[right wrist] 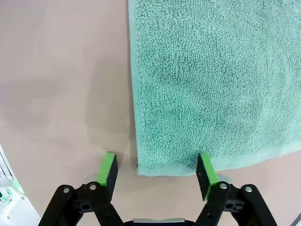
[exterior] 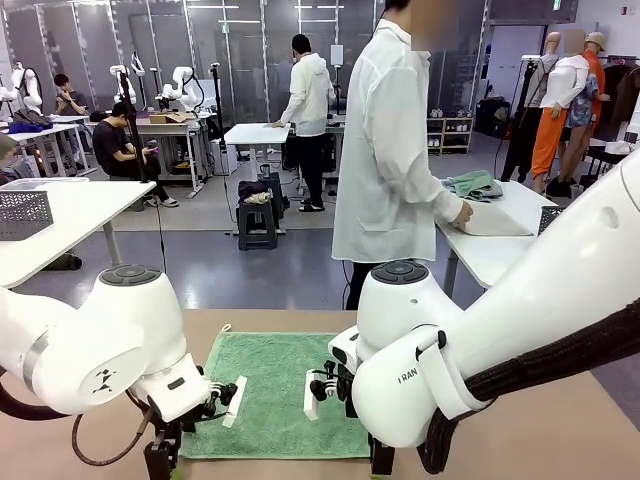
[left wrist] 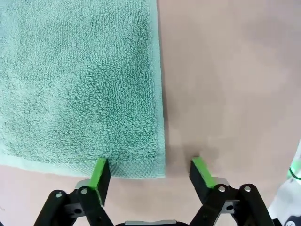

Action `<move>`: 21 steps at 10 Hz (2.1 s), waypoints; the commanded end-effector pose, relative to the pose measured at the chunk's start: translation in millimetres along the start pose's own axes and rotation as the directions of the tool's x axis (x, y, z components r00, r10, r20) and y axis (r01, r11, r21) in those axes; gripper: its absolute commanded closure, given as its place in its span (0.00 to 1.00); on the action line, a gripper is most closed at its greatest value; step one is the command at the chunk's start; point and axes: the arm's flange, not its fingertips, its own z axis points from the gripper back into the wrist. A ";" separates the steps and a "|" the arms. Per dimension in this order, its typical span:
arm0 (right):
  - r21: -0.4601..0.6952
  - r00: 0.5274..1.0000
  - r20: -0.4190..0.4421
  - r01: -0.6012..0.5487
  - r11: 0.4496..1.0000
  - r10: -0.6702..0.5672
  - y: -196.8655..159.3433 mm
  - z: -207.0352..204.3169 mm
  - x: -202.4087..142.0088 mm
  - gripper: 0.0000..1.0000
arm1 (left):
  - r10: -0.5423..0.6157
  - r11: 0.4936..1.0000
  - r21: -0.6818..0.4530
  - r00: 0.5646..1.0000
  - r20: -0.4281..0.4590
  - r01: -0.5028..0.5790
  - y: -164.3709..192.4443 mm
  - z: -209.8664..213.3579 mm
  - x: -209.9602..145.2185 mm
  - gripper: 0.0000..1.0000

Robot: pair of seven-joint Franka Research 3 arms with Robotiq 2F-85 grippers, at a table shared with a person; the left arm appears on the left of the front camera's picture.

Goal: Fold the towels and place them in the basket.
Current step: When a person lays out a Towel with hook on the table, fold it in half twice.

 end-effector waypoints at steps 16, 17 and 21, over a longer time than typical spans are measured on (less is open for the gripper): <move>0.020 1.000 0.008 0.000 1.000 -0.001 -11.4 1.1 2.0 1.00 | 0.014 1.000 -0.020 1.000 0.000 -0.014 -27.3 10.9 -21.2 1.00; 0.020 1.000 0.005 -0.007 1.000 0.006 -10.6 2.0 2.7 0.95 | 0.013 1.000 -0.018 1.000 -0.002 -0.013 -26.4 11.6 -20.8 1.00; 0.024 1.000 0.005 -0.004 1.000 0.004 -11.3 7.5 2.6 0.95 | 0.003 1.000 -0.015 1.000 0.000 -0.003 -23.8 14.5 -20.0 1.00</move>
